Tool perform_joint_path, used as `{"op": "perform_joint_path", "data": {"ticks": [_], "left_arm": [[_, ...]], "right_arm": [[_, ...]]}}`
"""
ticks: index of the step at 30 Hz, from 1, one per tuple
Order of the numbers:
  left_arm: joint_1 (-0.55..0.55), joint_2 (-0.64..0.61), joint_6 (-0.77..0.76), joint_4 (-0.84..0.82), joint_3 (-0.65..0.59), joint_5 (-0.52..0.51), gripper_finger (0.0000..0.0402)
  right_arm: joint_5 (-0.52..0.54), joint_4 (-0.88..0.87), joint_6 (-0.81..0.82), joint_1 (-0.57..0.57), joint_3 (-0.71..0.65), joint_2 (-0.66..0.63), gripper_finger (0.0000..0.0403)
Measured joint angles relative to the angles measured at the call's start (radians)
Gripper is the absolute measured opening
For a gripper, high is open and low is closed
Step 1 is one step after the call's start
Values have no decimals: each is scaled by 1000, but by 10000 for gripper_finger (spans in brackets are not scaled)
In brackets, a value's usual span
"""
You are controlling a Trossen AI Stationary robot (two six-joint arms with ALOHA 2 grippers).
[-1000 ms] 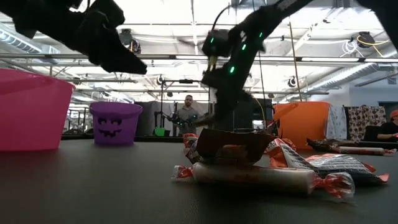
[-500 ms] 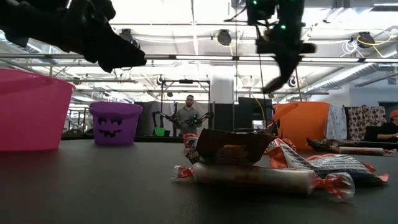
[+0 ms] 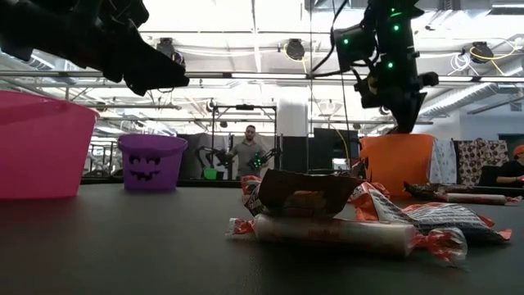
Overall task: Sort candy by brand, put in halloween buckets
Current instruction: Put the brown candy into the orange bucket
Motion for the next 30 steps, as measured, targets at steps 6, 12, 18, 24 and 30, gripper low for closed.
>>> {"op": "perform_joint_path", "data": {"ticks": [6, 12, 18, 24, 30], "left_arm": [[0, 0, 1, 0, 0, 0, 176], [0, 0, 24, -5, 0, 0, 176], [0, 0, 24, -32, 0, 0, 176], [0, 0, 25, -46, 1, 0, 176], [0, 0, 24, -48, 1, 7, 176]], "right_arm": [[2, -5, -22, -13, 11, 0, 74], [2, -13, -73, -13, 76, 0, 119], [-97, 1, -74, 12, 172, 0, 141], [-243, 179, -132, 132, 186, 0, 140], [-385, 480, -328, 351, 135, -1, 141]]}}
